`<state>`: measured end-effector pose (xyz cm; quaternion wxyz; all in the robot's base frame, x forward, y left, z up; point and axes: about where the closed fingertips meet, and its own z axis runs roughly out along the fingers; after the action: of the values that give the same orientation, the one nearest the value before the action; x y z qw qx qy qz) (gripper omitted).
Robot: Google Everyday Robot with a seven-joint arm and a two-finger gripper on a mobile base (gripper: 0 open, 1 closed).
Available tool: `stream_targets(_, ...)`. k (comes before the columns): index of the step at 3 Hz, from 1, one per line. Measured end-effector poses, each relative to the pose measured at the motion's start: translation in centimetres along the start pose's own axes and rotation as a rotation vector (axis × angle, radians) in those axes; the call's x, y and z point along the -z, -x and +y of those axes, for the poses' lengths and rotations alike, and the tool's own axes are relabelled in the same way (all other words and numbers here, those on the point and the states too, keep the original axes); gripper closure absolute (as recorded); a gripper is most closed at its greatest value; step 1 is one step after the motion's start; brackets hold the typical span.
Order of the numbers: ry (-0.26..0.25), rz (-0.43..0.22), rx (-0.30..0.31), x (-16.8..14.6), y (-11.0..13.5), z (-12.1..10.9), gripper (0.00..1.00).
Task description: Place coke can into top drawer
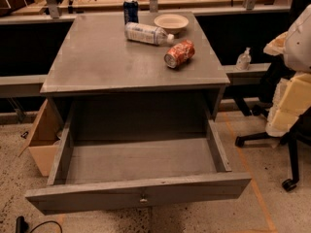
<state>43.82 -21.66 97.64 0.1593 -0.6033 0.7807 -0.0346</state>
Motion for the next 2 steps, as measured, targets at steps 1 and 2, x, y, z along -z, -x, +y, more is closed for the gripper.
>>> stream_targets(1,0.000,0.000,0.000,0.0,0.0,0.0,0.00)
stream_targets(2,-0.014,0.020,0.116,-0.6,1.8,-2.5,0.00)
